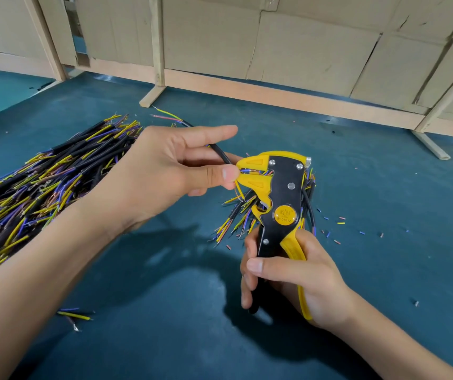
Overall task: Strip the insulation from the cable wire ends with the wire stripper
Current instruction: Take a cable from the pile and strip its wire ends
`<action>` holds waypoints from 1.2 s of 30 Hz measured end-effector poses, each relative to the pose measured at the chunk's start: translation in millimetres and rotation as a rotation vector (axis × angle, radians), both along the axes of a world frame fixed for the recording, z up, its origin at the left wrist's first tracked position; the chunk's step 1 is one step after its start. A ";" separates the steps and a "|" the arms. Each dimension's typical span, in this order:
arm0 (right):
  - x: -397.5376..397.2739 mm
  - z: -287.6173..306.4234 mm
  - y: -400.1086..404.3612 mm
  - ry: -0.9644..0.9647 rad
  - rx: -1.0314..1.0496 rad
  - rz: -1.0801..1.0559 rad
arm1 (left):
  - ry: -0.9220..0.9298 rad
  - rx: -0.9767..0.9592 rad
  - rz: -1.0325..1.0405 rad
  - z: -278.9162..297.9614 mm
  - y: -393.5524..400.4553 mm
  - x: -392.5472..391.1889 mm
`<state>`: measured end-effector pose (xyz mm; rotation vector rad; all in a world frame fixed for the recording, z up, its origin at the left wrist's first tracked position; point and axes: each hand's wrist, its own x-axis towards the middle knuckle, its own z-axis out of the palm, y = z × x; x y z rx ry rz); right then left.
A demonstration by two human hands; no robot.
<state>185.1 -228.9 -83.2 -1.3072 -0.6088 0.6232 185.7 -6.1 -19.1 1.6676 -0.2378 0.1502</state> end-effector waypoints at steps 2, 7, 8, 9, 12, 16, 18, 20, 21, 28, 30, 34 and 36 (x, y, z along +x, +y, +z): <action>-0.4 0.2 0.4 -0.003 -0.002 -0.006 | -0.007 0.019 0.007 -0.5 -1.5 -0.1; -0.9 1.3 0.9 0.016 -0.002 -0.007 | -0.020 0.012 0.003 -0.8 -2.6 -1.0; -1.0 1.4 0.9 0.018 -0.002 -0.008 | -0.024 0.011 0.000 -0.4 -3.1 -1.2; -1.1 1.4 0.9 0.020 -0.001 -0.009 | -0.030 0.011 -0.005 0.1 -3.5 -1.4; -1.9 1.6 0.8 0.019 -0.007 -0.038 | -0.068 0.000 -0.023 1.1 -4.5 -1.7; -3.1 1.8 1.7 0.010 -0.009 -0.068 | -0.106 0.017 -0.035 0.9 -3.4 -1.9; -3.4 1.6 2.0 0.017 -0.008 -0.078 | -0.102 0.019 -0.033 1.2 -3.3 -2.4; -3.2 1.8 1.7 0.029 -0.002 -0.064 | -0.103 0.046 -0.010 2.0 -2.6 -2.8; -2.9 1.9 1.2 0.038 0.005 -0.045 | -0.106 0.069 0.010 2.2 -2.0 -2.8; -0.1 2.0 -0.9 0.103 0.038 0.075 | -0.137 0.258 0.105 5.9 -0.4 -6.0; -0.3 1.4 -1.6 0.112 0.049 0.075 | -0.139 0.273 0.115 6.6 -1.0 -7.0; -0.7 1.1 -1.2 0.130 0.054 0.062 | -0.131 0.292 0.142 7.2 -1.8 -8.4; -0.8 0.9 -1.1 0.138 0.052 0.055 | -0.115 0.270 0.152 7.5 -2.4 -8.7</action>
